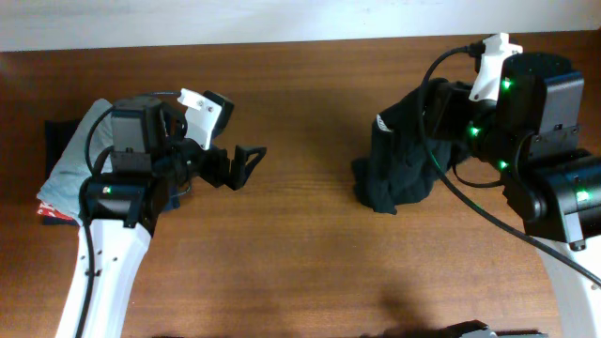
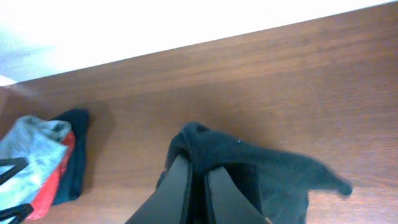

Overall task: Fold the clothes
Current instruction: 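Move the left gripper to the garment and grasp a second edge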

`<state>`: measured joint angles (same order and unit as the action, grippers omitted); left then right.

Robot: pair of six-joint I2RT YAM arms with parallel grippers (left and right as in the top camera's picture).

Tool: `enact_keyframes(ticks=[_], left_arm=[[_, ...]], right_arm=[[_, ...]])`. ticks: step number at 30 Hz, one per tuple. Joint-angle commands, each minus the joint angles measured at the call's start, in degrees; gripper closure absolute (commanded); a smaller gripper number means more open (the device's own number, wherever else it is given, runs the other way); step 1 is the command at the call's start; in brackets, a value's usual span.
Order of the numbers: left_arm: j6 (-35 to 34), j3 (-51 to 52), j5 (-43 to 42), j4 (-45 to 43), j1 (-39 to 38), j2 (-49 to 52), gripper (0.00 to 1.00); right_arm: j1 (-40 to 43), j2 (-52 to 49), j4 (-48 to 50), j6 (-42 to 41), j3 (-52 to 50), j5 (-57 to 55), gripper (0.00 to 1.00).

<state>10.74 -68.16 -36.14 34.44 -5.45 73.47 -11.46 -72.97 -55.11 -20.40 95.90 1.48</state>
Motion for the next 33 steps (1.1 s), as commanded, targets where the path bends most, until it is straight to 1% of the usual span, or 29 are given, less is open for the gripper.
enact_keyframes(ticks=[1, 4, 7, 9, 11, 13, 15, 19, 22, 24, 30, 33], left_arm=[[0.9, -1.0, -6.8, -1.0, -0.2, -1.4, 0.01], [0.9, -1.0, -7.8, -1.9, -0.5, -1.4, 0.0], [1.0, -1.0, -8.9, -3.6, -2.8, -1.3, 0.01], [3.9, -1.0, -8.5, -3.8, -5.6, -1.3, 0.01], [5.9, -1.0, -3.5, -3.8, -8.9, -1.3, 0.01], [5.9, -1.0, 6.4, -3.8, -12.8, -1.3, 0.01], [7.5, -1.0, 14.9, -3.8, -17.0, -1.2, 0.01], [10.7, -1.0, 21.1, -4.7, -23.9, -0.3, 0.01], [10.8, -1.0, 30.3, -6.3, -27.3, 1.0, 0.04], [10.8, -1.0, 34.6, -8.2, -28.3, 2.2, 0.04], [10.8, -1.0, 35.1, -13.9, -29.2, 6.6, 0.05], [10.8, -1.0, 35.2, -15.5, -29.2, 7.5, 0.11]], right_arm=[[-1.2, -1.0, 0.3, -1.6, 0.9, 6.1, 0.96], [-3.5, -2.9, 0.1, -1.5, 0.9, 6.1, 0.96], [-5.7, -4.9, 0.5, -2.6, 0.9, 6.0, 0.96], [-7.0, -6.1, 1.3, -4.2, 0.9, 6.0, 0.96], [-8.2, -6.9, 2.4, -4.4, 0.9, 6.0, 0.96], [-9.2, -7.0, 3.3, -4.6, 0.9, 6.0, 0.96], [-9.8, -7.0, 4.0, -4.9, 0.9, 6.1, 0.96], [-10.4, -6.9, 4.6, -5.7, 0.9, 6.1, 0.96], [-11.0, -6.8, 4.6, -6.1, 0.9, 7.3, 0.96], [-11.6, -6.8, 4.6, -6.3, 0.9, 7.6, 0.97], [-14.5, -6.8, 4.7, -6.2, 0.9, 7.6, 0.96], [-14.9, -6.8, 4.5, -6.2, 0.9, 7.6, 0.96]])
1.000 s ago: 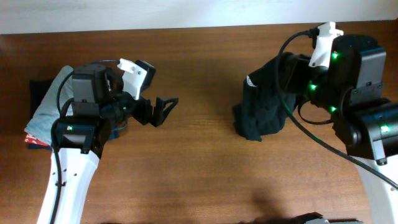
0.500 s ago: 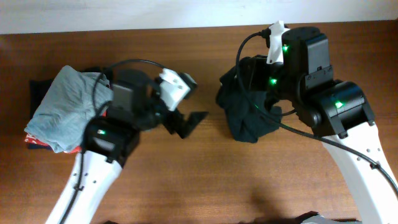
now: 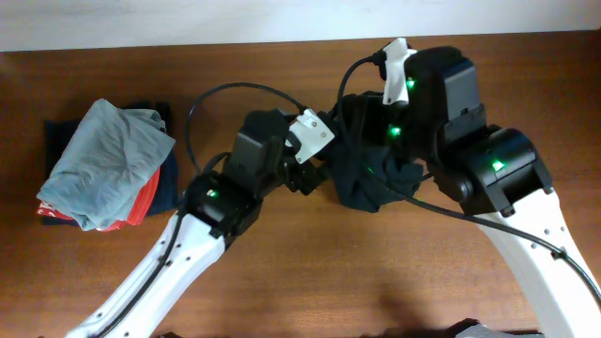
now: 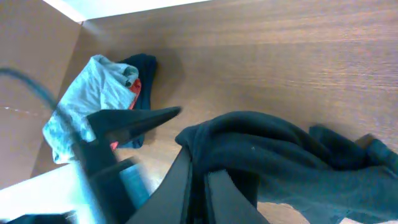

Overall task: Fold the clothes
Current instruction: 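Move the left gripper to the garment and grasp a second edge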

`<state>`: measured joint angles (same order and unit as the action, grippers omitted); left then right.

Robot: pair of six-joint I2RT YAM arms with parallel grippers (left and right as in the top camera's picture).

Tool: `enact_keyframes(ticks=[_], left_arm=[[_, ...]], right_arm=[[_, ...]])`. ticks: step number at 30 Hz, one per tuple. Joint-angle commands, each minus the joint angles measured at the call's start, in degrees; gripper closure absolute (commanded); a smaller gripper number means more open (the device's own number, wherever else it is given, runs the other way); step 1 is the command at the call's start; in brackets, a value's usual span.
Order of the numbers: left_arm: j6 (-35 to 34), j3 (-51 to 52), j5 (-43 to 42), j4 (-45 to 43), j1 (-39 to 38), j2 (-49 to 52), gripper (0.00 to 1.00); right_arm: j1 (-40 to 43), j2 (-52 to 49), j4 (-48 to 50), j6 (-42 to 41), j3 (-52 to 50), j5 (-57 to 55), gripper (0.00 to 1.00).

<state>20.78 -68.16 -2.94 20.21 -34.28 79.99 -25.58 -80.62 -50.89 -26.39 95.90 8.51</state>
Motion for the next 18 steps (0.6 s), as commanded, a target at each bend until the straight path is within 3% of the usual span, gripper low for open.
enact_keyframes(ticks=[1, 3, 7, 10, 18], left_arm=[[0.8, -1.0, 1.9, -1.8, -0.4, 1.0, 0.18], [0.8, -1.0, 2.3, -2.6, -0.4, 1.0, 0.3], [0.8, -1.0, 8.1, -3.0, -0.4, 0.7, 0.76], [0.8, -1.2, 13.9, -2.9, -0.4, -1.3, 1.0], [3.8, -8.6, 19.5, 0.5, -0.4, -8.0, 1.0]], right_arm=[[-0.7, 0.9, 0.2, -0.2, 0.9, 0.5, 0.96], [-0.7, 0.9, 0.2, -0.1, 0.9, 0.5, 0.96], [-0.7, 0.9, 0.1, 0.0, 0.9, -0.7, 0.96], [-0.7, 0.9, -2.1, 0.5, 0.9, -8.9, 0.96], [-0.7, 0.2, -8.7, 0.6, 0.9, -24.3, 0.92]])
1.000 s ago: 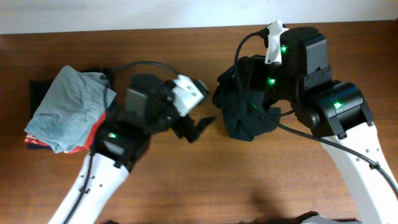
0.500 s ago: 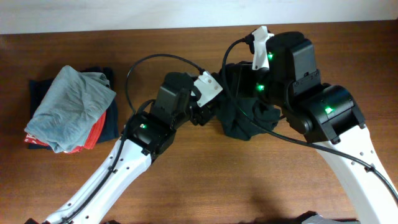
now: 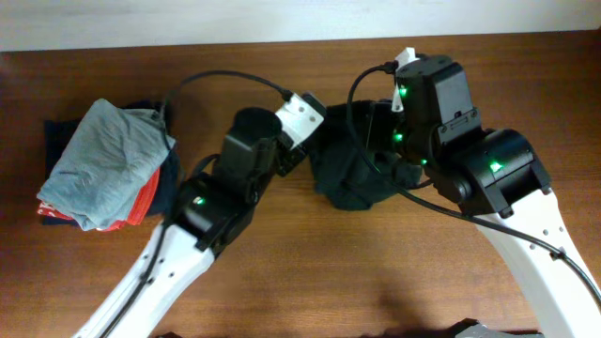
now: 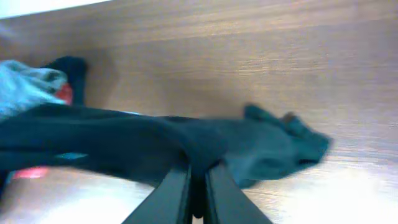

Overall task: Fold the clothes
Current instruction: 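Move the left gripper to the garment and grasp a second edge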

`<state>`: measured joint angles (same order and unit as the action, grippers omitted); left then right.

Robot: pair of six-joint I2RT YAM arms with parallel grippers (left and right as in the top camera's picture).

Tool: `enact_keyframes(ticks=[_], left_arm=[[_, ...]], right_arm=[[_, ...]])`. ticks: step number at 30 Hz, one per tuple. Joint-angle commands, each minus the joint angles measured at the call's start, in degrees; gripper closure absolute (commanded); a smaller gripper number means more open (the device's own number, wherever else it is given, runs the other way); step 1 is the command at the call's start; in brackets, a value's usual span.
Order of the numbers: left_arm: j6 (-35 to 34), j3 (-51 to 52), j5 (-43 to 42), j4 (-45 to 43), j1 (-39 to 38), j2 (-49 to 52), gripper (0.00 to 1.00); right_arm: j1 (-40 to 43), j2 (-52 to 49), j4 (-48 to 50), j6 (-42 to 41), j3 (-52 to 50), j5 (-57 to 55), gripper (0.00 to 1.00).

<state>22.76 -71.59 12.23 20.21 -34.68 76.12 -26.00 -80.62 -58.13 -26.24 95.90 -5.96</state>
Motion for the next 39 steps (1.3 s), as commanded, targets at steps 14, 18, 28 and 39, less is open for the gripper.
enact_keyframes(ticks=[14, 18, 28, 39], left_arm=[[2.9, -8.5, 7.4, -2.4, 0.0, -4.6, 1.0], [3.8, -8.5, 10.4, -6.3, 0.0, -4.6, 1.0], [8.7, -8.5, 15.3, -13.7, 0.0, -4.6, 0.99], [12.2, -8.5, 22.6, -23.6, 0.2, -4.6, 0.99]], right_arm=[[-0.2, -4.1, -8.2, 14.4, 0.8, 1.7, 0.67], [-0.3, -4.1, -9.4, 16.0, 0.6, 3.0, 0.61], [-0.3, -4.1, -10.4, 29.1, 0.6, 16.5, 0.5], [-0.1, -4.1, -9.0, 28.2, 0.5, 11.8, 0.39]])
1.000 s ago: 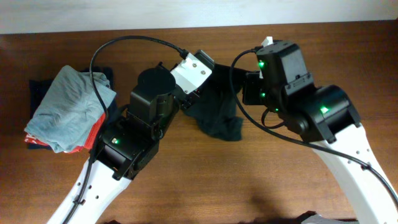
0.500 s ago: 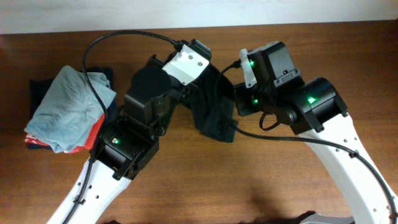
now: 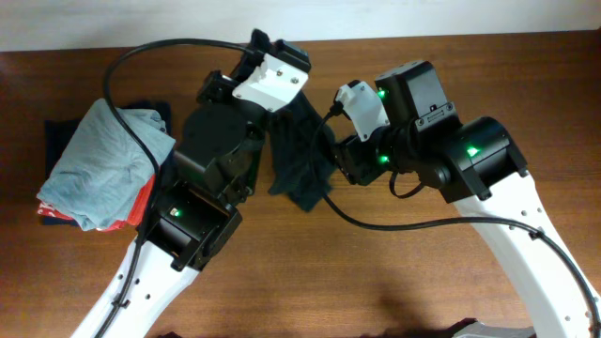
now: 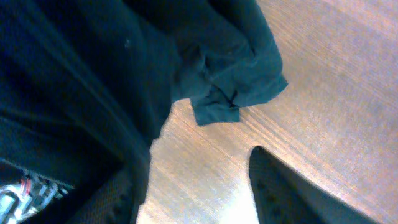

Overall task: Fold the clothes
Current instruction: 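Move the left gripper to the garment and grasp a second edge, then lift the garment with both grippers and spread it apart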

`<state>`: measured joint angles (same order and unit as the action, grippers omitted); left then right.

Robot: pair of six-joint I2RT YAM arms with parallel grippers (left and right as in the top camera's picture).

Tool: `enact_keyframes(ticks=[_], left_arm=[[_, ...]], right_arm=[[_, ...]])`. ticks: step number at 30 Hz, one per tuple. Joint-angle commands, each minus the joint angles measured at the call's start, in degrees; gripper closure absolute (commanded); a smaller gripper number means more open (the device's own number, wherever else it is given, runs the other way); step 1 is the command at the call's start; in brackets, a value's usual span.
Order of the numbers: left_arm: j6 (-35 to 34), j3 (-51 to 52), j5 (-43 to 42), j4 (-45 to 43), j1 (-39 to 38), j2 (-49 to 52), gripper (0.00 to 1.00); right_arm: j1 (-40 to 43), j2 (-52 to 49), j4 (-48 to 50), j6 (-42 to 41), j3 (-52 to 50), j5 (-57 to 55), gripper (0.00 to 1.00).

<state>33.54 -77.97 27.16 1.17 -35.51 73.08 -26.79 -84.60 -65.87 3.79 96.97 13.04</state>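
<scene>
The dark garment [image 3: 302,160] hangs bunched at the table's middle, just under my raised left wrist. My left gripper [image 3: 280,113] is hidden beneath its own wrist there, and the cloth drops from that spot, so it appears shut on the garment. My right gripper [image 3: 340,155] sits just right of the cloth. In the right wrist view the right gripper [image 4: 199,196] is open over bare wood, one of its fingers [image 4: 286,193] clear of everything. The garment [image 4: 124,62] fills the upper left of that view, its lower corner close above the table.
A pile of folded clothes [image 3: 103,164], grey on top of red and navy, lies at the table's left edge [image 3: 19,141]. Both arms crowd the middle, with the left arm's cable [image 3: 122,66] looping above the pile. Bare wood shows in front and at the far right.
My right gripper was shut on the dark garment; now it is open and off the cloth. The garment has shifted left and hangs by my left wrist, which is raised higher.
At first my right gripper held the dark garment at the table's right while my left stood open near the pile. Then both grippers were together at the middle with the garment between them. Now only the left holds it.
</scene>
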Motion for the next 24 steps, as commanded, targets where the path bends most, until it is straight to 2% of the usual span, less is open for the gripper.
enact_keyframes(ticks=[1, 4, 5, 7, 9, 16, 24], left_arm=[[2.3, -2.1, 7.6, -4.7, 1.0, -1.5, 0.99], [2.8, -2.1, 8.9, -4.7, 1.0, -1.5, 0.99], [3.0, -2.1, 9.6, -4.7, 1.0, -1.5, 0.99], [3.9, -2.1, 10.7, -4.6, 1.0, -1.5, 0.99], [3.9, -2.1, 11.5, -4.4, 1.0, -1.5, 0.99], [5.4, -2.1, 12.3, -3.5, 1.0, -1.5, 0.99], [5.4, -2.1, 12.3, -3.6, 1.4, -0.9, 0.99]], right_arm=[[0.7, -0.1, -0.8, -5.2, -0.6, -11.6, 0.39], [1.2, -0.1, 0.4, -10.4, -0.5, -17.1, 0.35], [1.4, 0.1, 1.3, -9.7, -0.5, -13.6, 0.34], [1.5, 1.0, 3.5, -3.0, -0.4, -1.8, 0.34], [1.5, 2.3, 6.0, -1.7, -0.4, 3.8, 0.33], [3.4, 7.9, 10.4, -5.8, -0.4, 1.3, 0.31], [4.8, 12.3, 10.2, -3.0, -0.4, 1.8, 0.31]])
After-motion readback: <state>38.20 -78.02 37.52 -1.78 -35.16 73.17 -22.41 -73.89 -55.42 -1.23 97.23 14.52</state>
